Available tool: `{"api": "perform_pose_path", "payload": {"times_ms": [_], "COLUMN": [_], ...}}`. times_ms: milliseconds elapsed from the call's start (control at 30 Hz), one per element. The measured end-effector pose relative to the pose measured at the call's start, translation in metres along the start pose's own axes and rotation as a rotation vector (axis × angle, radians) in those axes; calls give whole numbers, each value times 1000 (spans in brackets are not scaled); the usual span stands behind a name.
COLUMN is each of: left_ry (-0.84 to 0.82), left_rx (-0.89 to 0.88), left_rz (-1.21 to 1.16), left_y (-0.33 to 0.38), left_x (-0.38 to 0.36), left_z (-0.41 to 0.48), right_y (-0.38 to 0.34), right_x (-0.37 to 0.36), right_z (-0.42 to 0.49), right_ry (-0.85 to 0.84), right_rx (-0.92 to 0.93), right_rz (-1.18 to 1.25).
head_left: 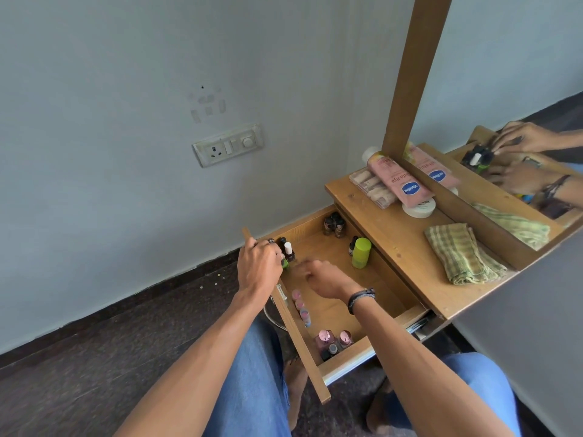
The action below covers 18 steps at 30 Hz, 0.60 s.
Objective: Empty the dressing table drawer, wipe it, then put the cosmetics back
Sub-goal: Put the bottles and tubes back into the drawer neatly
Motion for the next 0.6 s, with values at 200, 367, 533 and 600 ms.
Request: {"api": "perform_pose_path", "payload": {"times_ms": [200,367,533,600], "left_ry": [10,16,60,83], "left_rx": [9,14,4,-35], "left_rz": [-35,-60,-100,-157], "left_y": [0,0,7,18], "left_x": [1,3,10,14], "left_z": [-1,0,1,2], "right_y": [28,55,90,105], "right_x": [77,159,219,235], "right_z": [-38,-72,-100,-107], "right_ry": [278,603,891,1012], "right_rx": [-53,-149,-267,-325], "right_rz": [99,176,262,257]}}
Point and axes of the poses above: each hand's wrist, its own z-axis towards the middle knuckle, its own x-axis out of the back of the hand, y = z × x, the point moved 10 cm from there along z, towards the middle knuckle, and after that the axes turned 10 degrees about y, right-handed, at the moved point
